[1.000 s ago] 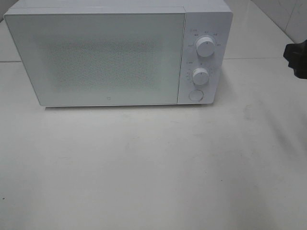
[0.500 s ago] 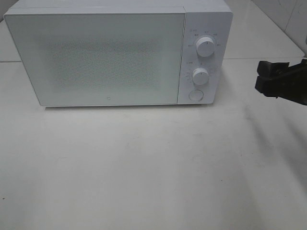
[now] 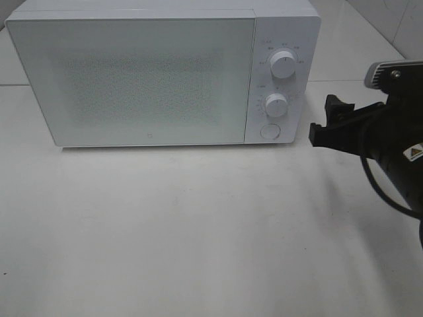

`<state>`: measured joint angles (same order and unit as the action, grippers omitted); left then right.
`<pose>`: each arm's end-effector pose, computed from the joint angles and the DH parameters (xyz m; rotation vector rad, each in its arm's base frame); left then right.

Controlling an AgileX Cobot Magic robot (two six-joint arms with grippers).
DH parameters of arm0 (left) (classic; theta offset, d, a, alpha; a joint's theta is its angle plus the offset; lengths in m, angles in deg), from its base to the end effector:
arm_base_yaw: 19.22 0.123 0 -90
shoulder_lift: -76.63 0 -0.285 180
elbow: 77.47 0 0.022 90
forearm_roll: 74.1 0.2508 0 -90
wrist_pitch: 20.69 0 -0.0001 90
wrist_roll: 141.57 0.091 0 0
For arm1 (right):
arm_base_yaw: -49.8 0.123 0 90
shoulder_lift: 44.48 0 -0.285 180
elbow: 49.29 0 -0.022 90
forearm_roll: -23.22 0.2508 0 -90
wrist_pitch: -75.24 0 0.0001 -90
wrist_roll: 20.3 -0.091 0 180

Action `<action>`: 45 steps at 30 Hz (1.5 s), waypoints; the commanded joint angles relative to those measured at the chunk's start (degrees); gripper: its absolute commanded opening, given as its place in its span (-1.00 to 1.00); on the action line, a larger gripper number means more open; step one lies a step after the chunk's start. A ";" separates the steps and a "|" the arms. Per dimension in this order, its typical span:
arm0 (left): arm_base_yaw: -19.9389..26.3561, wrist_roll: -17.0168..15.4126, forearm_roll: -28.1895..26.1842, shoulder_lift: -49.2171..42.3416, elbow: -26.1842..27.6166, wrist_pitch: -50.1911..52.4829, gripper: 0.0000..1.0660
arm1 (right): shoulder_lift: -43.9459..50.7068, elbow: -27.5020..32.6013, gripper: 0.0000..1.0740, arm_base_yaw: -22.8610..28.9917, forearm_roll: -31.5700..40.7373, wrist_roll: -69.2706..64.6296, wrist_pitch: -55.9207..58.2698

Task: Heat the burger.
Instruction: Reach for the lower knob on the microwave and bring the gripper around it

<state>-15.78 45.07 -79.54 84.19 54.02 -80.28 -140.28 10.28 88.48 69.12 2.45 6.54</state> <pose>-0.0045 -0.0077 0.2795 0.0597 2.0142 -0.0013 0.2104 0.0905 0.1822 -0.0270 1.6319 -0.1167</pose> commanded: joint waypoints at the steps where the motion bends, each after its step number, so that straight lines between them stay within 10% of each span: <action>1: 0.00 -0.29 -0.17 -1.72 -0.17 0.57 0.88 | -3.15 -2.01 0.42 4.07 3.84 0.63 -8.82; 45: 0.00 -0.29 -0.17 -1.66 -0.17 0.57 0.88 | -28.30 -25.55 0.42 -2.01 -3.95 -5.10 -6.02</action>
<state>-15.78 45.07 -79.54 84.19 54.02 -80.28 -168.01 -14.07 86.93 66.02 -2.20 5.74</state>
